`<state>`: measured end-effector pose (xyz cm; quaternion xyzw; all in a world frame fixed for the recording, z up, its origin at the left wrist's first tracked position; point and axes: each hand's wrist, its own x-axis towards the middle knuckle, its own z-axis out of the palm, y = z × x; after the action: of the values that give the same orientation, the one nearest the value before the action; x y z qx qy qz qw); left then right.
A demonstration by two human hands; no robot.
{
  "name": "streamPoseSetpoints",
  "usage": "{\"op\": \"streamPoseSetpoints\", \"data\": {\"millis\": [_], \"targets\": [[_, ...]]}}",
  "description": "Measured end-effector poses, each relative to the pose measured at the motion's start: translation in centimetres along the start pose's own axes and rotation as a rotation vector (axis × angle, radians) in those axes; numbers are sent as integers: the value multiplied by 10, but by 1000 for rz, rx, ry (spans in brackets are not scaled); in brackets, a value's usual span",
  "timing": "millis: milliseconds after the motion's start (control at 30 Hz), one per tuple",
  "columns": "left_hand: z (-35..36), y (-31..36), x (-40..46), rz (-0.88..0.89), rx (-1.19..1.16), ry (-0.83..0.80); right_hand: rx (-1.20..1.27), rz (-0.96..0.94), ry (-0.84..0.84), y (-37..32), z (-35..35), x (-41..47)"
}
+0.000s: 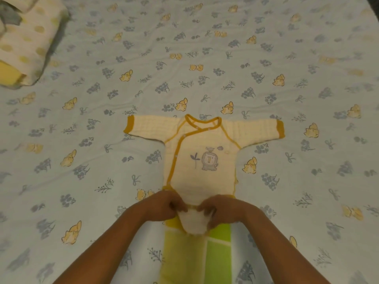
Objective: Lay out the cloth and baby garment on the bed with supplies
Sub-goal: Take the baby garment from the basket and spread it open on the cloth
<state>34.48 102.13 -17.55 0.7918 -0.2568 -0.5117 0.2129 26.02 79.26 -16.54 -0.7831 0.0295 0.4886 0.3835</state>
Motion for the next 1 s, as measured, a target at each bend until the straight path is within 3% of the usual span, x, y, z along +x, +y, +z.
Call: {"op": "streamPoseSetpoints", "data": {"millis": [100, 167, 200, 300, 367, 467, 633, 733, 800, 900, 1000], "targets": [[2, -1, 4, -114, -150, 446, -12, 21, 20, -5, 2, 1], [-2, 0, 15, -185, -229, 730, 169, 10, 137, -10, -7, 3], [-4, 2, 21, -215, -265, 791, 250, 11, 235, -13, -12, 4], [-10, 10, 36, -298, -414, 773, 297, 31, 582, -22, -28, 14], [-11, 15, 41, -303, -376, 760, 267, 23, 686, -29, -36, 22], [-8, 27, 42, -258, -285, 818, 254, -15, 712, -39, -44, 33], [3, 65, 44, 4, -203, 875, 344, 22, 718, -45, -52, 40], [21, 89, 49, 153, 17, 844, 333, 97, 762, -34, -59, 39], [30, 97, 51, 220, -15, 810, 264, 126, 807, -21, -64, 35], [31, 77, 53, 225, -189, 921, 183, 126, 845, -3, -71, 24], [34, 48, 56, 180, 48, 756, 117, 122, 869, 14, -71, 16]]}}
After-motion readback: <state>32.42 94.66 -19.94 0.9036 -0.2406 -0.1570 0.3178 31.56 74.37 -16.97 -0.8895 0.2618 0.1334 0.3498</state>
